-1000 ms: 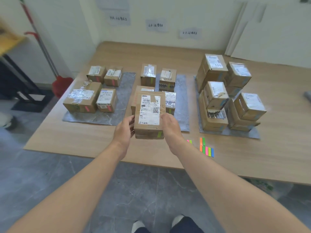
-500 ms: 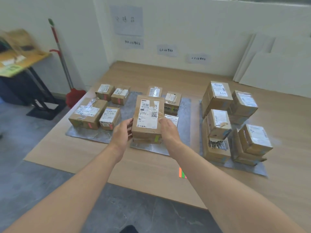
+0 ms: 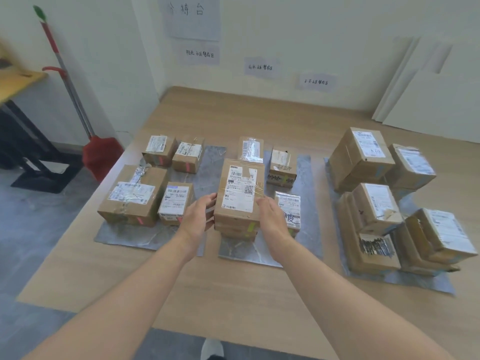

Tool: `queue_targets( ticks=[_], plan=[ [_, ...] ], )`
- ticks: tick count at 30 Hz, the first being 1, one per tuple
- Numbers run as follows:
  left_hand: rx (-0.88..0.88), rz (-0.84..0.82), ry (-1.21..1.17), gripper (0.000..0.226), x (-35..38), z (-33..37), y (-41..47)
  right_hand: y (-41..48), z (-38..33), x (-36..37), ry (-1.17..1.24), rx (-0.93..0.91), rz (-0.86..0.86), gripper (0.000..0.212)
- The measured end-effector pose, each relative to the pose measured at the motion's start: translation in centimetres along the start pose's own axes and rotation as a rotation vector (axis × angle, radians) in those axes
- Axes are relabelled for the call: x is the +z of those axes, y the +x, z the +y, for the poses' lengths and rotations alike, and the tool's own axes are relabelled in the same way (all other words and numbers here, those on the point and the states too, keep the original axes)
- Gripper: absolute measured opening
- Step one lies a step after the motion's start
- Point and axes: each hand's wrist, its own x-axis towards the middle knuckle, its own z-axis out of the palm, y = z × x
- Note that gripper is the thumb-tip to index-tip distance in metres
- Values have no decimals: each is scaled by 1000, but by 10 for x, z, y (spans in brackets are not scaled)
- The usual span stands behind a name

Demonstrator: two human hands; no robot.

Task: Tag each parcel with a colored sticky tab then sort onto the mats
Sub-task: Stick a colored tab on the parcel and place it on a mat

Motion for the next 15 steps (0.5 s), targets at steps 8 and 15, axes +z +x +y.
queue_targets(
  ticks=[8,15],
  plan=[
    [-57,-50,0,39,0,6,47,34,-4,9,22,53,39,23],
    [-116,-91,-12,35,9,0,61,57,7,9,2,93,76,30]
  ],
)
